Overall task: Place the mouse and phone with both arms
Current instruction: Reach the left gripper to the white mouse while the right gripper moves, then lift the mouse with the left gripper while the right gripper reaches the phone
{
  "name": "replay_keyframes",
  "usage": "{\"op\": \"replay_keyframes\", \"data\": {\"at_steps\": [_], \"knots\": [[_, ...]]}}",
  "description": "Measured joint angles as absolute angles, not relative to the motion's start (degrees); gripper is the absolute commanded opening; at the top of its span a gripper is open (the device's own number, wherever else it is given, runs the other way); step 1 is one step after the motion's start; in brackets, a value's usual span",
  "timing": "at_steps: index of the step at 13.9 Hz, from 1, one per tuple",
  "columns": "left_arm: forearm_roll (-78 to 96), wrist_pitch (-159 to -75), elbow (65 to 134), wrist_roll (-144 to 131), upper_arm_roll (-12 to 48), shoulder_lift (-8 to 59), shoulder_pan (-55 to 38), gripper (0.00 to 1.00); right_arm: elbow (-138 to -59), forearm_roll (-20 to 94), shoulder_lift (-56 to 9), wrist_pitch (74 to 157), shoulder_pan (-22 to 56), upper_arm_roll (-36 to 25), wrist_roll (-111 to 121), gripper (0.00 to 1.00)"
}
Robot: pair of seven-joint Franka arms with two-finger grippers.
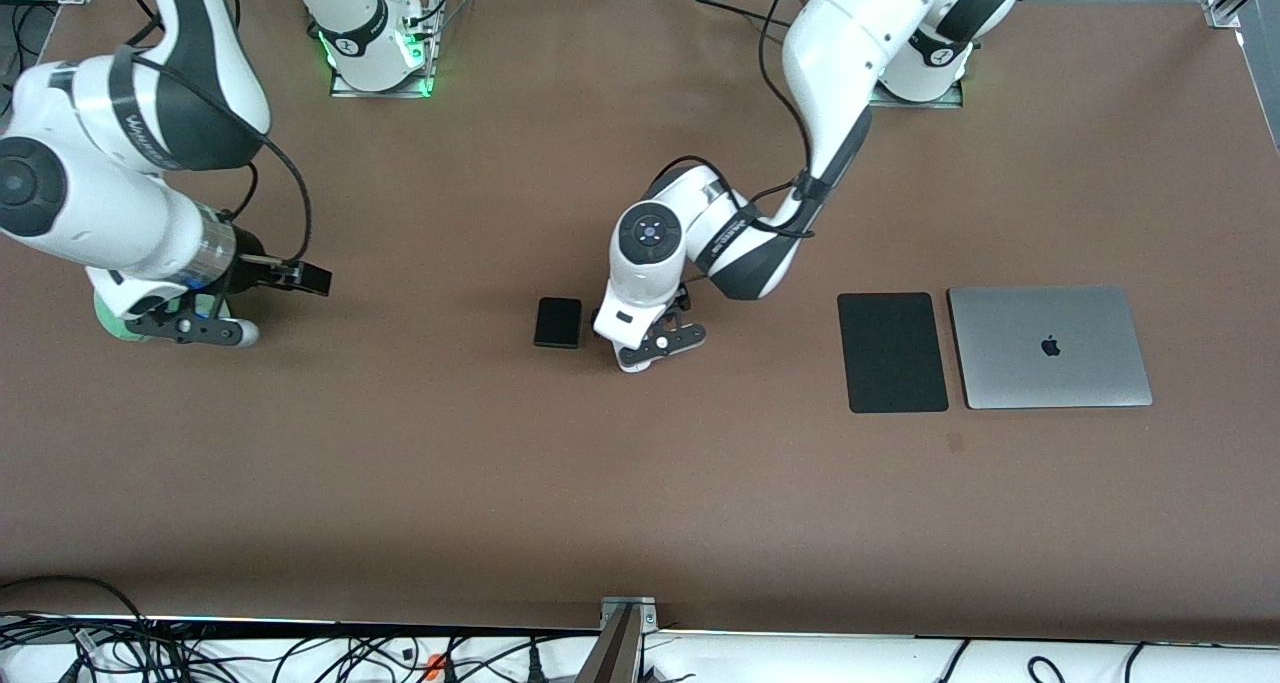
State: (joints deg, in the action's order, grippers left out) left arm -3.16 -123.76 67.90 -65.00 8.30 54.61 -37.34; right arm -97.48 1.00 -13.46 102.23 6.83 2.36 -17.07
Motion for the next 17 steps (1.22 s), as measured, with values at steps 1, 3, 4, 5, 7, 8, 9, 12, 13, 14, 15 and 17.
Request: {"op": "replay_keyframes", "data": {"at_steps": [1,3,4,5,7,8,9,12,13,14,15,17], "knots": [[-3.16,-125.01,66.37,-65.21,8.09,56.44,-37.57,1.00,-97.48,1.00,-13.83,102.74,7.43,2.36,-18.08,1.00],[-3.16,-126.17,64.67,-65.21,7.81,58.62,-37.44,1.00,-97.48,1.00,-14.32,103.83,8.06,2.36,-18.63,1.00],[-3.16,-126.34,64.25,-65.21,7.71,59.15,-37.42,1.00,-97.48,1.00,-14.52,104.49,8.29,2.36,-19.13,1.00],[-3.16,-126.64,64.02,-65.21,7.69,59.45,-37.43,1.00,-97.48,1.00,-14.68,105.06,8.52,2.36,-19.66,1.00],[-3.16,-127.03,63.88,-65.21,7.69,59.74,-37.49,1.00,-97.48,1.00,-14.77,105.34,8.78,2.36,-20.06,1.00],[-3.16,-127.07,63.81,-65.21,7.70,59.74,-37.52,1.00,-97.48,1.00,-14.77,105.36,8.82,2.36,-20.11,1.00],[-3.16,-127.07,63.67,-65.21,7.72,59.74,-37.59,1.00,-97.48,1.00,-14.77,105.40,8.85,2.36,-20.14,1.00],[-3.21,-127.07,63.09,-65.21,7.79,59.73,-38.23,1.00,-97.48,1.00,-14.85,105.59,8.96,2.36,-20.18,1.00],[-3.26,-127.06,63.05,-65.21,7.88,59.73,-38.36,1.00,-97.48,1.00,-14.97,105.68,9.09,2.36,-20.18,1.00],[-3.28,-126.99,63.09,-65.19,7.97,59.74,-38.43,1.00,-97.48,1.00,-15.10,105.81,9.21,2.36,-20.19,1.00],[-3.29,-126.91,63.20,-65.15,7.99,59.74,-38.47,1.00,-97.48,1.00,-15.22,105.89,9.27,2.36,-20.20,1.00],[-3.30,-126.81,63.52,-65.10,8.00,59.78,-38.51,1.00,-97.48,0.99,-15.35,105.94,9.28,2.36,-20.20,1.00]]}}
